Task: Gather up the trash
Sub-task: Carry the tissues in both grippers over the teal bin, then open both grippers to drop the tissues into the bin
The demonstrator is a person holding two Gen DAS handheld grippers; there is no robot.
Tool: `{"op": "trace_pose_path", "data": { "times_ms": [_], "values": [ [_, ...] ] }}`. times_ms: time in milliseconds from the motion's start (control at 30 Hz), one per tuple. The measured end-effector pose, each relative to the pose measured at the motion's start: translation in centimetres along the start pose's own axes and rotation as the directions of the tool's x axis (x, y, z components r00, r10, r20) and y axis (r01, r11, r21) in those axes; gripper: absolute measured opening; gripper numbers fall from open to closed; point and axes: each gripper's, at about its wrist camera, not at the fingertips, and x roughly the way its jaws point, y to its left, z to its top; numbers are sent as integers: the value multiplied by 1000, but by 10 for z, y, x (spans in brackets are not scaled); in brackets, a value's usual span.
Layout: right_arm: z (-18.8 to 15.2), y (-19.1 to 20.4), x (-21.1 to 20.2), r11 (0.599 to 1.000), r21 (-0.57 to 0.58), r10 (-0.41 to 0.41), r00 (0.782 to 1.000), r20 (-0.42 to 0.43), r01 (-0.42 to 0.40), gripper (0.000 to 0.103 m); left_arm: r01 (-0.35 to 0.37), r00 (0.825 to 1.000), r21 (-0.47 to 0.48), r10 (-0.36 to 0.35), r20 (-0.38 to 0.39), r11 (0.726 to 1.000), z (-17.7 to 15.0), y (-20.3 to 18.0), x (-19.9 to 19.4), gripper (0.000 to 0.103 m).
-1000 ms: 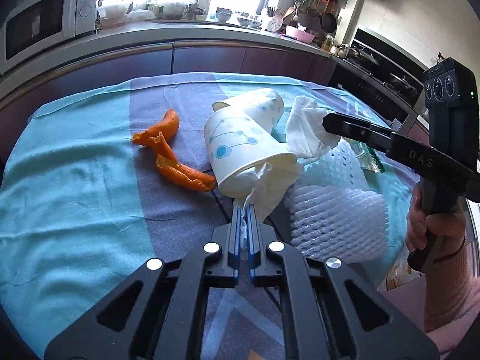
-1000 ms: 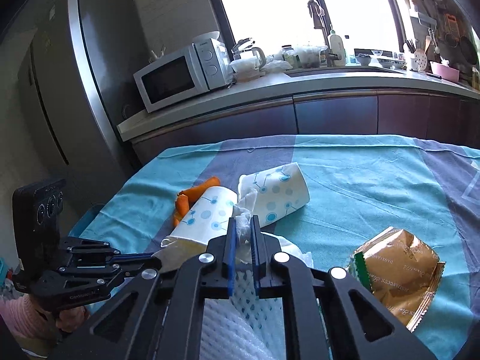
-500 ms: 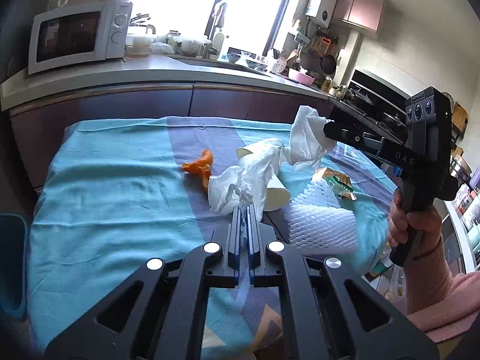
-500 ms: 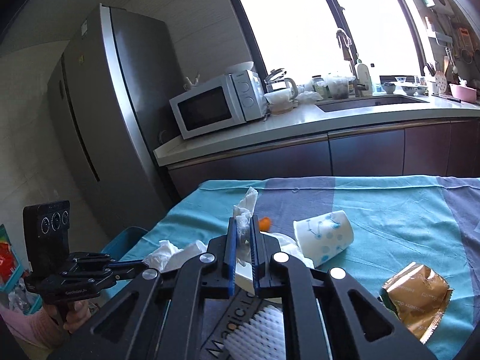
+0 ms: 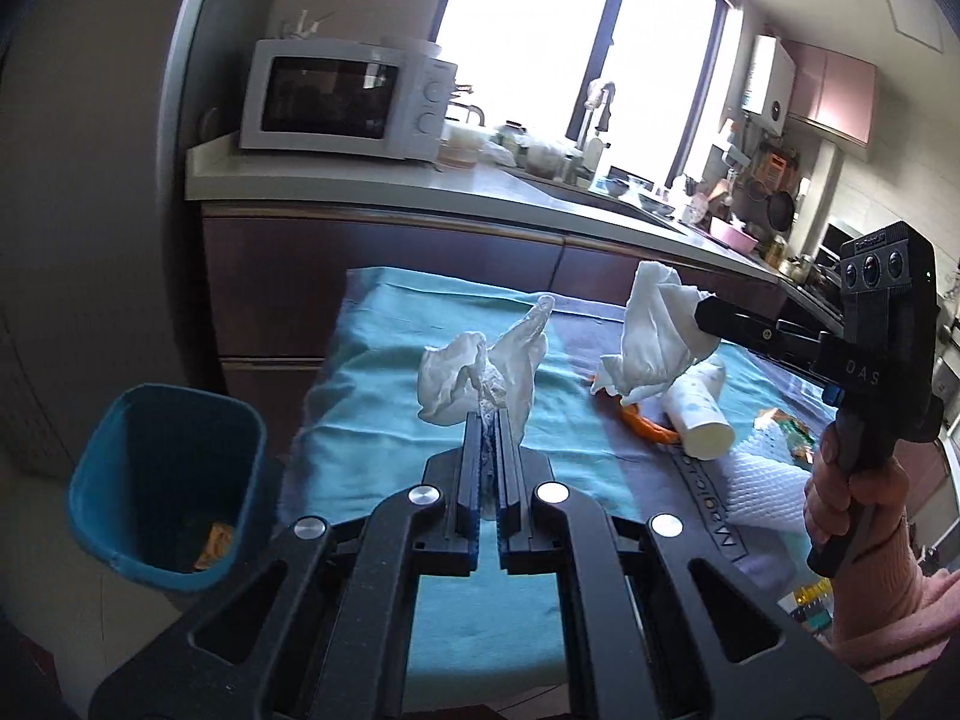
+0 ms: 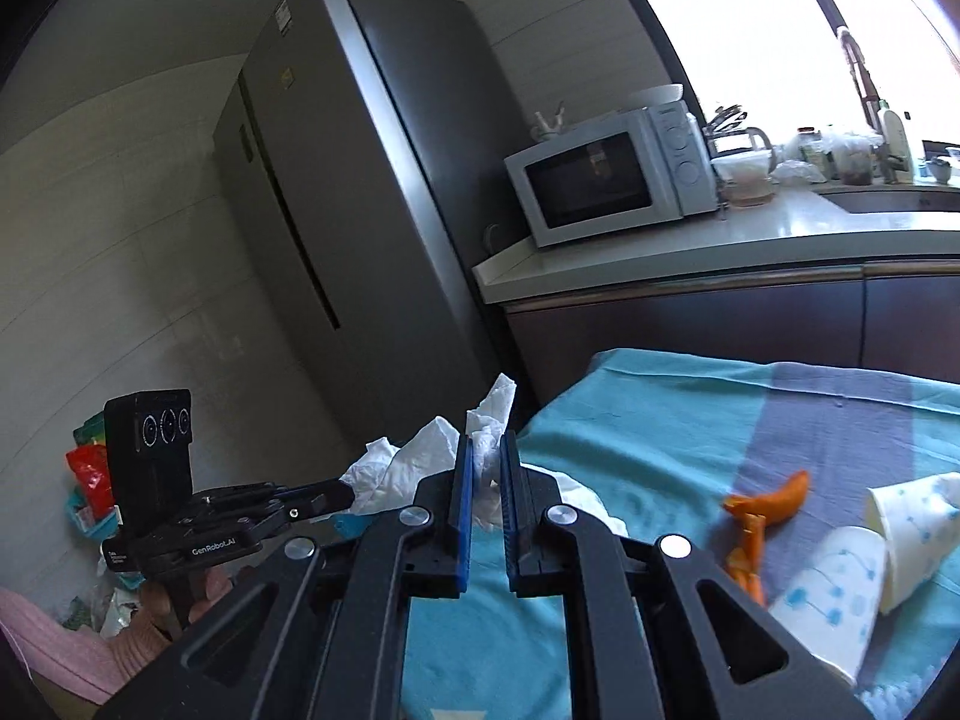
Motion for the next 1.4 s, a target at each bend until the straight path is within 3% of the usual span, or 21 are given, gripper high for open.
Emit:
{"op": "trace_pose_path", "data": {
  "times_ms": [167,333,567,967,1233,1300,1400],
  "values": [
    [5,19,54,994,-3,106,993,-55,-106,8,-119,993,-67,120,2,991,0,52,-11,4],
    [10,38,102,983,0,185,978,-97,-186,7,-223,975,-124,223,-15,967,-6,102,-17,4],
    [12,56,166,972,5,234,956,-179,-237,7,-336,942,-172,330,-65,926,-18,151,-8,4],
    [-8,70,267,977,22,204,911,-359,-210,8,-438,897,-236,405,-175,867,-47,198,25,4],
    [-26,78,311,986,-11,144,872,-468,-169,8,-469,878,-252,417,-233,847,-63,217,50,6],
    [-29,79,320,987,-14,133,853,-504,-162,12,-474,875,-255,420,-239,843,-66,220,52,9],
    [-30,81,328,987,-36,112,842,-528,-154,15,-473,876,-257,418,-241,843,-69,223,55,19]
  ]
}}
